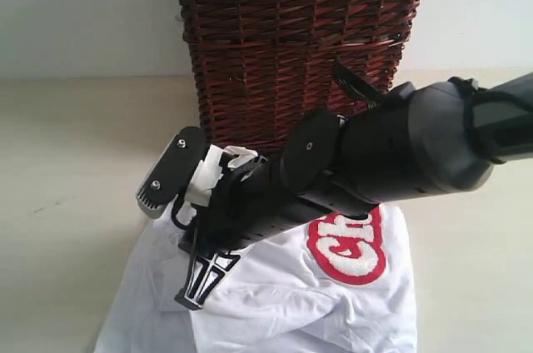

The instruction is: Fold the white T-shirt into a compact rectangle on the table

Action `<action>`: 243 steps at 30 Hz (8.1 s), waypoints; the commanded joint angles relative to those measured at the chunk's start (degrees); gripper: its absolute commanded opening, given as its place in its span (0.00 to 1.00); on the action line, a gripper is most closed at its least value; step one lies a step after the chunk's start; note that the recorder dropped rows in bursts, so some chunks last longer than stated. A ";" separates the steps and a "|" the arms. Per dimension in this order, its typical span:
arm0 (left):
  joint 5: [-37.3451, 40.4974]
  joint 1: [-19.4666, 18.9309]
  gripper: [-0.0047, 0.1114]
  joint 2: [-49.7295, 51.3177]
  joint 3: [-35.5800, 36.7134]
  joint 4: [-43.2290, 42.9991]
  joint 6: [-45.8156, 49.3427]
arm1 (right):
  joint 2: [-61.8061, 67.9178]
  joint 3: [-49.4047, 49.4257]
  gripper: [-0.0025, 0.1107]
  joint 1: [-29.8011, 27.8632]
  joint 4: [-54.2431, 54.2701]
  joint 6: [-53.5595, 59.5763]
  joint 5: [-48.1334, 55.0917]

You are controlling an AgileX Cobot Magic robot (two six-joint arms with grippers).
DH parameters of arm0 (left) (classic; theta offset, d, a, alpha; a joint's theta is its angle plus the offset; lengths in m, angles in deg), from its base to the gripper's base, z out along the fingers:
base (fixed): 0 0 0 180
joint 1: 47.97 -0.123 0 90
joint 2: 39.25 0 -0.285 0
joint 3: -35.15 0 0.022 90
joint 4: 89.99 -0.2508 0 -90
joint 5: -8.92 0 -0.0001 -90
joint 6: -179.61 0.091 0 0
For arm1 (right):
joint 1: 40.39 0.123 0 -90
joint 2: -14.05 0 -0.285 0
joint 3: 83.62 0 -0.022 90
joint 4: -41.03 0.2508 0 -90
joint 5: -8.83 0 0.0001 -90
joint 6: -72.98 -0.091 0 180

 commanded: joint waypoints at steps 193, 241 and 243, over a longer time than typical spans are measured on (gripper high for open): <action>0.07 -0.13 0.04 -0.25 -0.05 -0.15 -0.25 | -4.73 18.68 0.02 -17.96 31.04 46.85 34.84; 0.07 -0.13 0.04 -0.25 -0.05 -0.15 -0.25 | -9.62 22.14 0.02 -17.96 -3.75 7.73 5.40; 0.07 -0.13 0.04 -0.25 -0.05 -0.15 -0.25 | -8.00 22.14 0.02 -17.96 -7.17 3.62 2.37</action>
